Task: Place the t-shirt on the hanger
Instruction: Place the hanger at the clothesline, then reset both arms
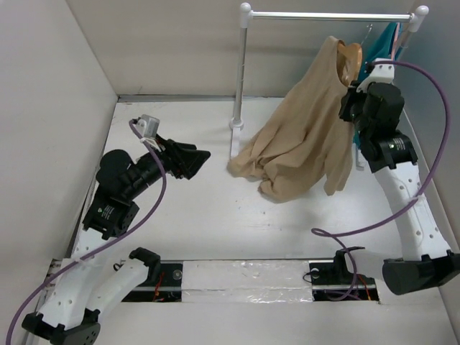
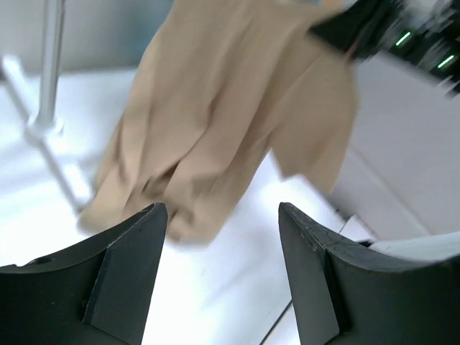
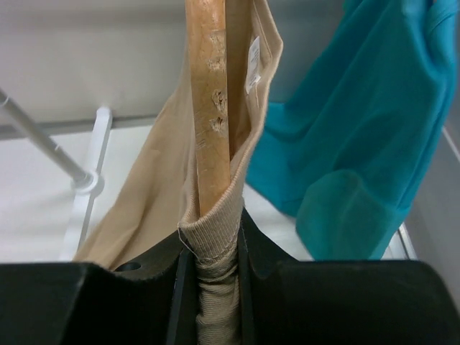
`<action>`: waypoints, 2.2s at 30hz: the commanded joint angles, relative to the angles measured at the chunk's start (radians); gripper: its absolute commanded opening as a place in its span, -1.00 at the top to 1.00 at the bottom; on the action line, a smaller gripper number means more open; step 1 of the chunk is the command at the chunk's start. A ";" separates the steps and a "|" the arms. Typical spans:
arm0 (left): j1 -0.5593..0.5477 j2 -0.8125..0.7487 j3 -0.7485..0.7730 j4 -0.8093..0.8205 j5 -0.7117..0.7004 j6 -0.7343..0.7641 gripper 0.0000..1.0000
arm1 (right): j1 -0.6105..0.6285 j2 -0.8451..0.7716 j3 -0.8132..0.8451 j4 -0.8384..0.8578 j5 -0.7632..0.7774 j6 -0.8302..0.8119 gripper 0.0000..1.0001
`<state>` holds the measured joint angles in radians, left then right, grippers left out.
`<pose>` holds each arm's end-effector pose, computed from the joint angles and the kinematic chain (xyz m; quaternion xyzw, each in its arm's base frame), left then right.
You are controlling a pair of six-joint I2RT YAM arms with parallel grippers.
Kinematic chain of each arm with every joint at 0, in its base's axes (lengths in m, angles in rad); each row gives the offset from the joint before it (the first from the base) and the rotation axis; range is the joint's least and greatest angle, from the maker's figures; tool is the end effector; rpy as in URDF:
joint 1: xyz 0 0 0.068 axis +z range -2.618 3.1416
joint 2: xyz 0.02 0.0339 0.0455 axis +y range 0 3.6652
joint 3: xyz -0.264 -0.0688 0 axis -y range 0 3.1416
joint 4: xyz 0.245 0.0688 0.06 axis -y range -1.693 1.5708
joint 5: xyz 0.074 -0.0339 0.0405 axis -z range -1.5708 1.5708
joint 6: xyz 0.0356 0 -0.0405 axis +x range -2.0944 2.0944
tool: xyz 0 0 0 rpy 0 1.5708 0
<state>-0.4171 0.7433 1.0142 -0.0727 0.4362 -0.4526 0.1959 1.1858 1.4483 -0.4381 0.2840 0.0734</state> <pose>0.1309 -0.0744 0.4365 0.1564 0.6215 -0.4425 0.6272 0.2456 0.0386 0.4608 0.0443 0.7628 -0.0221 0.6447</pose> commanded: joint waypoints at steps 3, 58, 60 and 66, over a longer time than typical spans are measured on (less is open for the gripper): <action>0.000 -0.016 -0.057 -0.101 -0.050 0.115 -0.20 | -0.149 0.054 0.106 0.124 -0.164 0.011 1.00; -0.051 0.025 -0.164 -0.045 -0.252 0.181 -0.34 | -0.316 0.184 0.195 0.240 -0.325 0.129 -1.00; -0.051 0.030 -0.161 -0.052 -0.272 0.183 -0.36 | -0.316 0.091 0.184 0.239 -0.316 0.131 -1.00; -0.014 0.015 -0.144 -0.050 -0.272 0.151 -0.41 | -0.277 -0.215 0.075 0.266 -0.411 0.167 -1.00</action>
<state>-0.4477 0.7757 0.8474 -0.1497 0.1741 -0.2886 -0.1028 1.1065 1.5681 -0.2455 -0.0456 0.2073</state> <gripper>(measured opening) 0.700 0.999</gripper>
